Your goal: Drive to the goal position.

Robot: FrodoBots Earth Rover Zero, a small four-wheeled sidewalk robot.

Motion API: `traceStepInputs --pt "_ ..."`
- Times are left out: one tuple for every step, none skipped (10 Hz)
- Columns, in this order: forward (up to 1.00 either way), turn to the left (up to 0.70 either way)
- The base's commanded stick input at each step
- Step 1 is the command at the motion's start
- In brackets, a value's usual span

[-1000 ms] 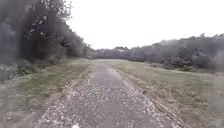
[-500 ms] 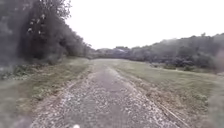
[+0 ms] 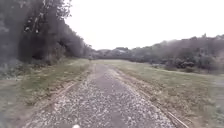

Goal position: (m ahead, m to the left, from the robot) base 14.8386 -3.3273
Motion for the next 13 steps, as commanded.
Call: traceStepInputs --pt "0.45 0.0" --pt "0.45 0.0" --pt "0.45 0.0" --pt "0.45 0.0" --pt "0.45 0.0" --pt "0.45 0.0" --pt "0.45 0.0" --pt "0.45 0.0" --pt "0.45 0.0" --pt "0.45 0.0" --pt "0.45 0.0" --pt "0.45 0.0" --pt "0.45 0.0"
